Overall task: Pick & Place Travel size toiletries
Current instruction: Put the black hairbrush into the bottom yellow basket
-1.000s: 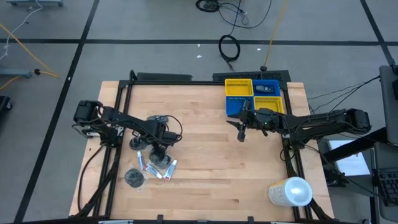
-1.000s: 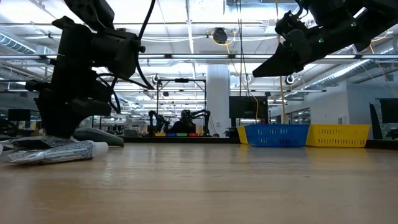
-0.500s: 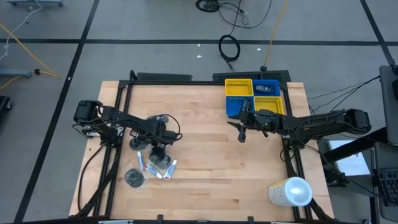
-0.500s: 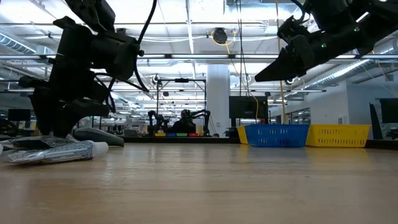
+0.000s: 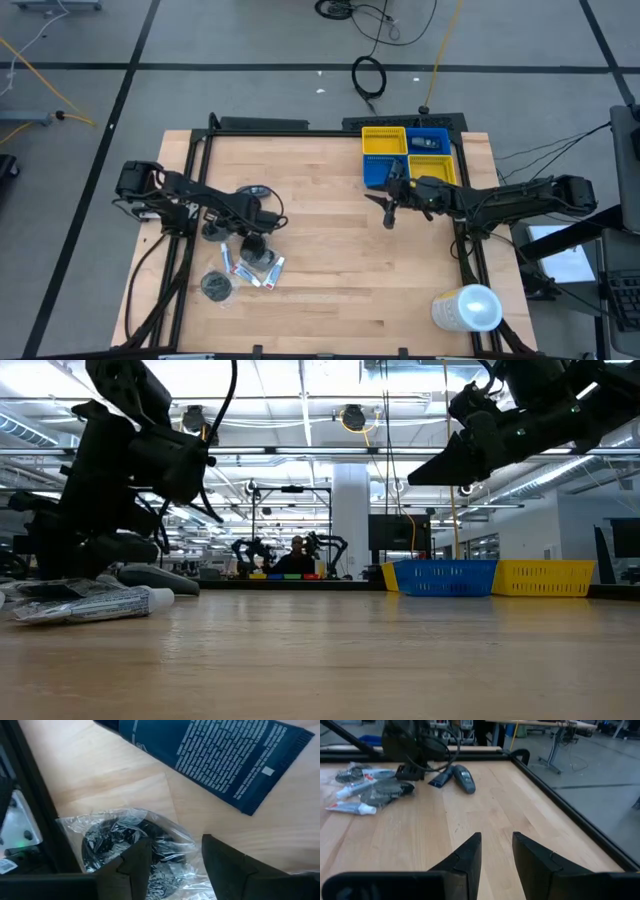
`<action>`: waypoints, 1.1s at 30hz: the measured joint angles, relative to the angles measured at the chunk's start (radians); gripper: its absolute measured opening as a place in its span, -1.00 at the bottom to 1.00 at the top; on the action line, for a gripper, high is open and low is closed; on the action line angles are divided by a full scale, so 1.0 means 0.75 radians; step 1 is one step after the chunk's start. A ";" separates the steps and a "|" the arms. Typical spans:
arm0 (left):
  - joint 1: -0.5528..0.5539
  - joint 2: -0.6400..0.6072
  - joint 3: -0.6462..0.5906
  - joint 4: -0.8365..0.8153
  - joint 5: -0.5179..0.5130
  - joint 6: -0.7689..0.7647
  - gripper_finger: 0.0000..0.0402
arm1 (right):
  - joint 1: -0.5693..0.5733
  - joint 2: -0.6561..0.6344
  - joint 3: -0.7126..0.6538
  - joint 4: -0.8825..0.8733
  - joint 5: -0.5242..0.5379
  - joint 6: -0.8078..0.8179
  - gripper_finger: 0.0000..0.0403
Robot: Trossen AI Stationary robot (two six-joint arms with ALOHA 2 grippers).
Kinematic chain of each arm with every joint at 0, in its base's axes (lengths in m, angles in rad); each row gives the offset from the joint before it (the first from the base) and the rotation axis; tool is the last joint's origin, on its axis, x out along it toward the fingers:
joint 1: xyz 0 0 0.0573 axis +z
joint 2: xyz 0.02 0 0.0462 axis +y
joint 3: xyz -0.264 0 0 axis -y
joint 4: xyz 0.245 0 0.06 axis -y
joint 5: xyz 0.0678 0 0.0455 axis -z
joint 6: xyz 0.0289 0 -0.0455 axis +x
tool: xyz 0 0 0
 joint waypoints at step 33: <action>-0.169 0.010 0.580 -0.143 -0.380 0.448 -1.00 | 0.000 0.000 0.000 0.017 -0.001 0.010 -0.48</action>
